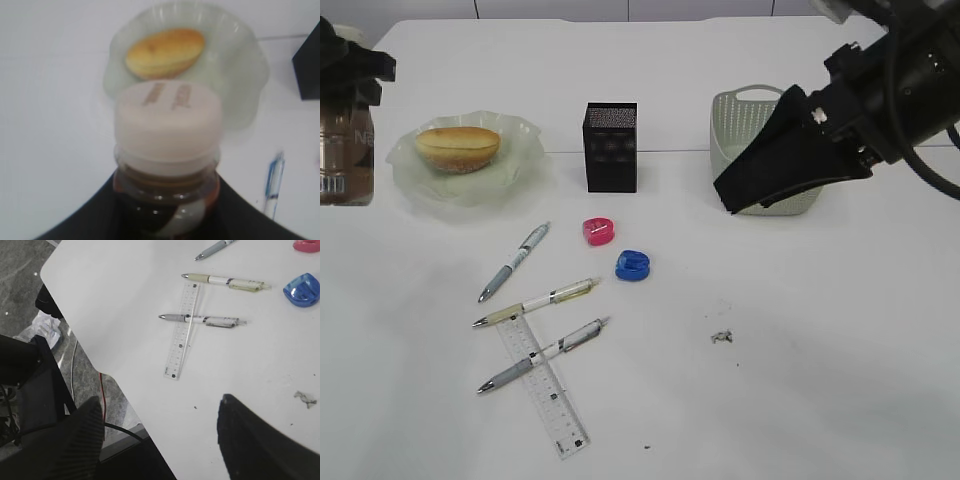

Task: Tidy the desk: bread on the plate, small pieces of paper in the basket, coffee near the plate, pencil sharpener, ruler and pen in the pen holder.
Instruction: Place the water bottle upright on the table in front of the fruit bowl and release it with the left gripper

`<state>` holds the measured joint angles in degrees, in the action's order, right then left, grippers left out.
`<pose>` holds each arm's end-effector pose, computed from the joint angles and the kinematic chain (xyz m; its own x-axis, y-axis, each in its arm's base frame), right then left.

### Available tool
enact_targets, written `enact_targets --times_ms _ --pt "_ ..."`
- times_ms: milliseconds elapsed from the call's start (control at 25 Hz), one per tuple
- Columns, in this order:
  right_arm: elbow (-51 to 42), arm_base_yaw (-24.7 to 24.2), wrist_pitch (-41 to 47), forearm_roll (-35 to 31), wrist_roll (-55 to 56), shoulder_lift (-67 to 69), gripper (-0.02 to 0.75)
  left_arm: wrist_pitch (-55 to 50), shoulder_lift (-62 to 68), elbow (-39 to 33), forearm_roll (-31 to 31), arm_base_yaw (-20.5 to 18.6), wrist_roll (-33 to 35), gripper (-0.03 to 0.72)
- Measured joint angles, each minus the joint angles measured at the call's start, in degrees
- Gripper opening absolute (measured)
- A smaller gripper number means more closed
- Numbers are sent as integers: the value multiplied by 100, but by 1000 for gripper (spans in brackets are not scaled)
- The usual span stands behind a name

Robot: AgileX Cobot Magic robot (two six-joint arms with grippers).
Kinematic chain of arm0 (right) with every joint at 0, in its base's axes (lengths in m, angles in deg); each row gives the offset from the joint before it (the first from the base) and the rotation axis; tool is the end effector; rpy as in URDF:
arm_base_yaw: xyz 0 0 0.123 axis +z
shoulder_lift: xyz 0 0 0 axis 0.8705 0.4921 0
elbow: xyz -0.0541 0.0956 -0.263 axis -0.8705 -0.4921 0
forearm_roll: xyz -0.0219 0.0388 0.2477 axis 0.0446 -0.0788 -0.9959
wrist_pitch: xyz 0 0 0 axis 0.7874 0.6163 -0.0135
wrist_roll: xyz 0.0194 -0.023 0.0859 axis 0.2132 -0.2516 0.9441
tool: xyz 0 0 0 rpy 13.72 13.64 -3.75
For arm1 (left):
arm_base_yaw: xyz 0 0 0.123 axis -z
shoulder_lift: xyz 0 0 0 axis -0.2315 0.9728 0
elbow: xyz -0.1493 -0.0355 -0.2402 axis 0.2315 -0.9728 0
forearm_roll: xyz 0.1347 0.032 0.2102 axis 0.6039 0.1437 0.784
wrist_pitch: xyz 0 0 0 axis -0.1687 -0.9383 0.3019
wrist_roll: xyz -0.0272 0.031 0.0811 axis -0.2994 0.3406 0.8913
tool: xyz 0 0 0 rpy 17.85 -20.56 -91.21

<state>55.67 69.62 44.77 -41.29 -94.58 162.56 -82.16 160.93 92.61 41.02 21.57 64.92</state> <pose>0.2825 0.1111 0.3172 -0.7035 -0.4117 -0.5794 -0.7020 0.5296 0.4761 0.3767 -0.0457 0.2875 -0.6776 0.0027 -0.7354 0.0107 0.9999 -0.0062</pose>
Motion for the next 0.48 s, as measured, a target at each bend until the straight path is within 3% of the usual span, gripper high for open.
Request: enact_targets --times_ms 240,480 --pt "0 0 13 365 51 0 521 1923 0 -666 36 -81 -209 236" --pt "0 0 -75 698 51 0 521 4889 0 -2297 70 -408 -188 236"
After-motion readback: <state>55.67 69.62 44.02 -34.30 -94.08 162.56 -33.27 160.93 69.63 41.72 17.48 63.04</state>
